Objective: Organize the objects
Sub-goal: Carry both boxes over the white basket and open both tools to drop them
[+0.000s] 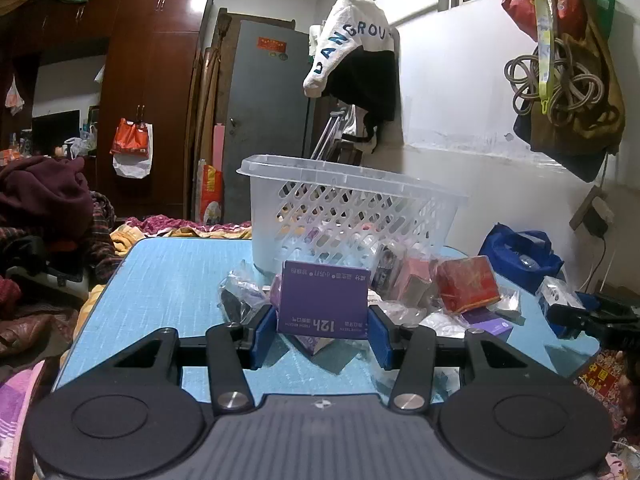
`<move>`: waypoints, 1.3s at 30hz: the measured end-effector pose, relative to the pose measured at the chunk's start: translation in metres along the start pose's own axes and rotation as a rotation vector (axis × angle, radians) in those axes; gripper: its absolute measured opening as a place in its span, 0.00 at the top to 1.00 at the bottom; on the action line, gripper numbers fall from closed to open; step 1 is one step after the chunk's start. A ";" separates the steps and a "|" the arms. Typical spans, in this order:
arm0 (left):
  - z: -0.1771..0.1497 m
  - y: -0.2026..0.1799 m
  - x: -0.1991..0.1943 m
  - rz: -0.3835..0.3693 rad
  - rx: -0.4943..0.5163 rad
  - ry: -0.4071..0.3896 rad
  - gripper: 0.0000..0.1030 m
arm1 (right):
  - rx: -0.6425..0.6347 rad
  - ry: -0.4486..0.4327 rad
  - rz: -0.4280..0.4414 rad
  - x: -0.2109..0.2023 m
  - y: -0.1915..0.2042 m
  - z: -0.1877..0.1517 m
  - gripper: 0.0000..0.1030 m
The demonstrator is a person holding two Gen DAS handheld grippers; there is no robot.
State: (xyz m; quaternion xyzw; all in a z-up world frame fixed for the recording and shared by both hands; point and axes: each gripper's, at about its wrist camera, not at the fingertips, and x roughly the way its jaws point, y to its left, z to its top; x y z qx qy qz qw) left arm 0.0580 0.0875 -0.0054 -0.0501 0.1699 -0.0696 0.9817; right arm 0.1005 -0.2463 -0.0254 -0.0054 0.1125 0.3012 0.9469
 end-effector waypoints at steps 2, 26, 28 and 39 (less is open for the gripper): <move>0.000 0.000 0.000 -0.002 -0.002 -0.003 0.49 | 0.000 -0.005 -0.001 0.000 -0.001 0.002 0.29; 0.142 0.007 0.119 -0.065 -0.061 -0.015 0.49 | -0.066 0.005 0.060 0.138 0.006 0.147 0.29; 0.148 0.003 0.144 -0.036 -0.024 0.030 0.48 | -0.079 0.044 0.041 0.159 0.005 0.146 0.29; 0.099 0.015 0.082 -0.016 -0.035 -0.012 0.11 | -0.073 0.046 -0.002 0.101 -0.007 0.105 0.00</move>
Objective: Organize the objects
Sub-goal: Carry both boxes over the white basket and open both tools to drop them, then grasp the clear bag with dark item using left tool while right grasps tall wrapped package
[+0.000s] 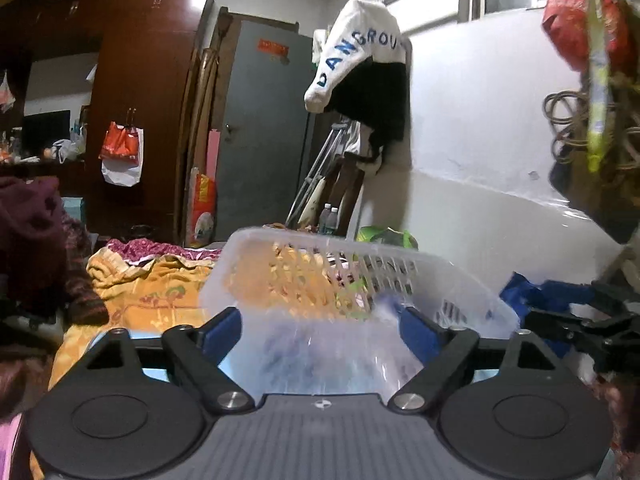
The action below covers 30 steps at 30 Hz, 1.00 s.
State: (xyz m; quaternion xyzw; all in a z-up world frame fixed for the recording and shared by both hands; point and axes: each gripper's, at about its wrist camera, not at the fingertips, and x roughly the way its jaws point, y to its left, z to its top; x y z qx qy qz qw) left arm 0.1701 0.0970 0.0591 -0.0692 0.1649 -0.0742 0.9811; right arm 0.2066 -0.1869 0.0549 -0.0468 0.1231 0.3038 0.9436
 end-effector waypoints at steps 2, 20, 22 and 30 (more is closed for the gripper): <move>-0.022 0.004 -0.021 0.033 0.024 0.017 0.10 | -0.013 0.029 -0.023 -0.019 -0.010 -0.022 0.00; -0.088 0.035 -0.021 0.104 -0.008 0.176 0.10 | 0.095 0.194 -0.021 -0.039 -0.045 -0.093 0.00; -0.092 0.034 -0.019 0.109 -0.002 0.196 0.11 | 0.066 0.202 -0.009 -0.036 -0.040 -0.091 0.00; -0.093 0.033 -0.002 0.117 0.024 0.248 0.11 | 0.001 0.268 0.036 -0.019 -0.026 -0.093 0.24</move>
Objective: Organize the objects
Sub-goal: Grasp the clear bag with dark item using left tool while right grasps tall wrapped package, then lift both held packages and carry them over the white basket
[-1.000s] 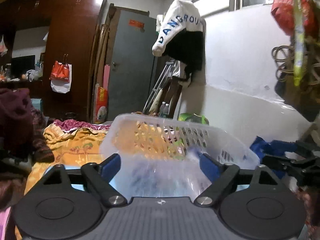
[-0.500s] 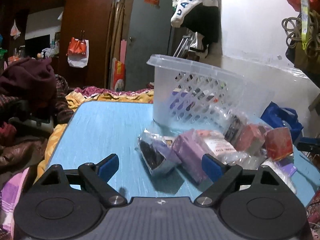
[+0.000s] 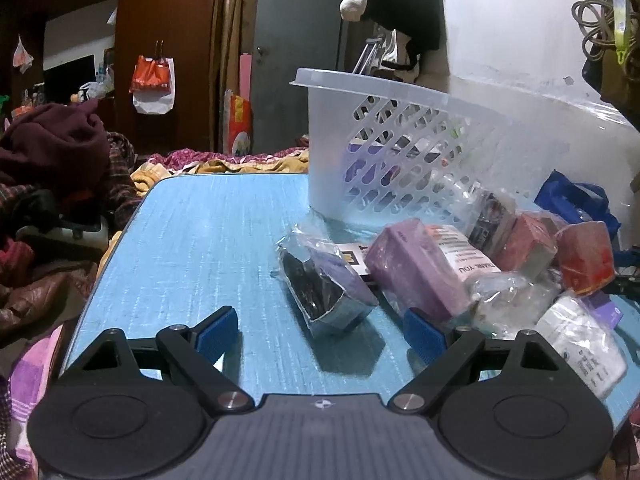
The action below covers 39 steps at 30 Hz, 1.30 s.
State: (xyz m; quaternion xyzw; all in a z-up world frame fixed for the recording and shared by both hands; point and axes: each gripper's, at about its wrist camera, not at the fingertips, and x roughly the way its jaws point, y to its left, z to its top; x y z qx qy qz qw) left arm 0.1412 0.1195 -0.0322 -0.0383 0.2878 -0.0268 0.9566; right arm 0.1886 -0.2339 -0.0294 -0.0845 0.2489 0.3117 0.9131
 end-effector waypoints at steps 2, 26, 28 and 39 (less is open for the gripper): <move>0.002 -0.003 0.001 -0.003 0.013 0.008 0.11 | -0.004 0.013 0.006 0.004 0.001 0.000 0.27; 0.014 -0.014 0.009 0.068 0.034 0.000 0.51 | 0.003 -0.016 -0.034 -0.020 -0.004 -0.010 0.63; 0.012 -0.016 0.001 0.086 0.047 -0.044 0.52 | 0.015 -0.039 -0.040 -0.027 -0.005 -0.010 0.63; 0.012 -0.016 -0.034 0.046 0.027 -0.169 0.52 | 0.036 -0.124 -0.061 -0.046 -0.011 0.002 0.63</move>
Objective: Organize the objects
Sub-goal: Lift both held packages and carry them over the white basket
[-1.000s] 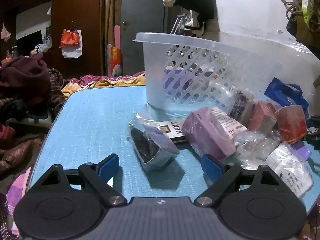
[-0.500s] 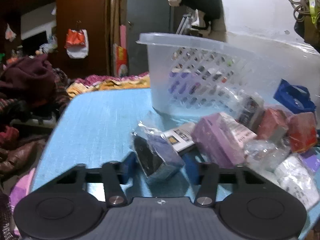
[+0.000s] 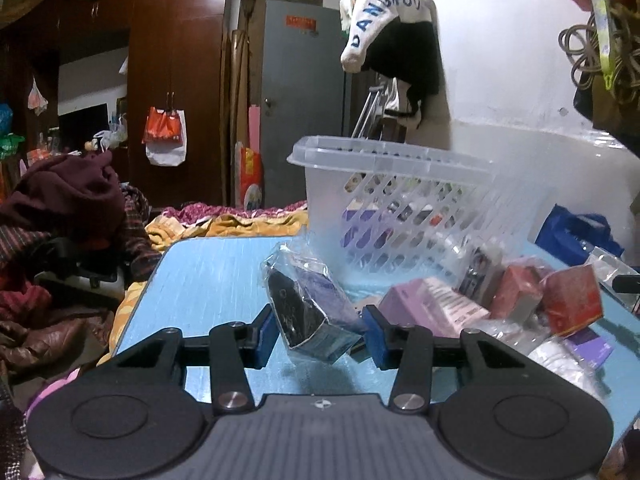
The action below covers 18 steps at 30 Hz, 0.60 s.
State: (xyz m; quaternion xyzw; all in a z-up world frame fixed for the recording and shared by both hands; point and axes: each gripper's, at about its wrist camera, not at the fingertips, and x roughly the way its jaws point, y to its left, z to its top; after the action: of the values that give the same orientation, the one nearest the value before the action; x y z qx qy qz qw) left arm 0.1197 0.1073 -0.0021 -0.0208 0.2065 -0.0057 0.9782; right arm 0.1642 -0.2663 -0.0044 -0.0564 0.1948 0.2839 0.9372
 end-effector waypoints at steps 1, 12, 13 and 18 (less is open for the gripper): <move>0.000 -0.001 -0.002 -0.005 0.001 -0.007 0.52 | 0.001 -0.006 0.001 0.000 0.000 0.002 0.63; 0.060 -0.021 -0.021 -0.109 0.009 -0.163 0.52 | -0.023 -0.158 0.069 0.002 0.024 0.070 0.63; 0.074 -0.025 -0.016 -0.124 0.017 -0.169 0.52 | -0.030 -0.168 0.081 0.007 0.028 0.082 0.63; 0.127 -0.037 0.031 -0.145 -0.004 -0.148 0.52 | -0.057 -0.147 0.082 0.060 0.045 0.135 0.63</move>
State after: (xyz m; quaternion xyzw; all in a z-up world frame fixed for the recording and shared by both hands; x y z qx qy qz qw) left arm 0.1991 0.0742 0.1034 -0.0381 0.1314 -0.0745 0.9878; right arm 0.2303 -0.1694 0.0963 -0.0542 0.1194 0.3309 0.9345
